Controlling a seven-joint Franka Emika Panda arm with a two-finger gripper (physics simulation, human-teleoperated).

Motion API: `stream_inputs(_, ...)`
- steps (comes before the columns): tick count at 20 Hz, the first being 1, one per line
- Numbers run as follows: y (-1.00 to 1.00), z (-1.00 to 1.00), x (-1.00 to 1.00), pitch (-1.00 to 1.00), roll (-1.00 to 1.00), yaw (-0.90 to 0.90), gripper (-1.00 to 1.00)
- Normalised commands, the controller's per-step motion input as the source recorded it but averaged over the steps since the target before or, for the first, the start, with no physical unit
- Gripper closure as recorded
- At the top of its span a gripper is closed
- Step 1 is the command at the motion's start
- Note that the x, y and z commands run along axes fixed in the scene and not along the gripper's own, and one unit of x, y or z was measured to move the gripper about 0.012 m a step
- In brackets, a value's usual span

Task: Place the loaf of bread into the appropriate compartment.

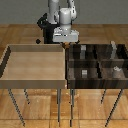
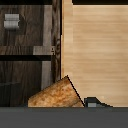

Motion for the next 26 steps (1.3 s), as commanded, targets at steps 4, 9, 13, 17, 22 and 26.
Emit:
stream_inputs(4,1.0,0.0,0.0,0.0,0.0,0.0,1.0)
stream_inputs(9,0.8,0.0,0.1,0.0,0.0,0.0,1.0)
stream_inputs(13,0.0,0.0,1.0,0.0,0.0,0.0,1.0)
stream_inputs(17,0.0,0.0,1.0,0.0,0.0,0.0,1.0)
stream_inputs(22,0.0,0.0,1.0,0.0,0.0,0.0,1.0)
stream_inputs(26,0.0,0.0,0.25,0.0,0.0,0.0,-1.0)
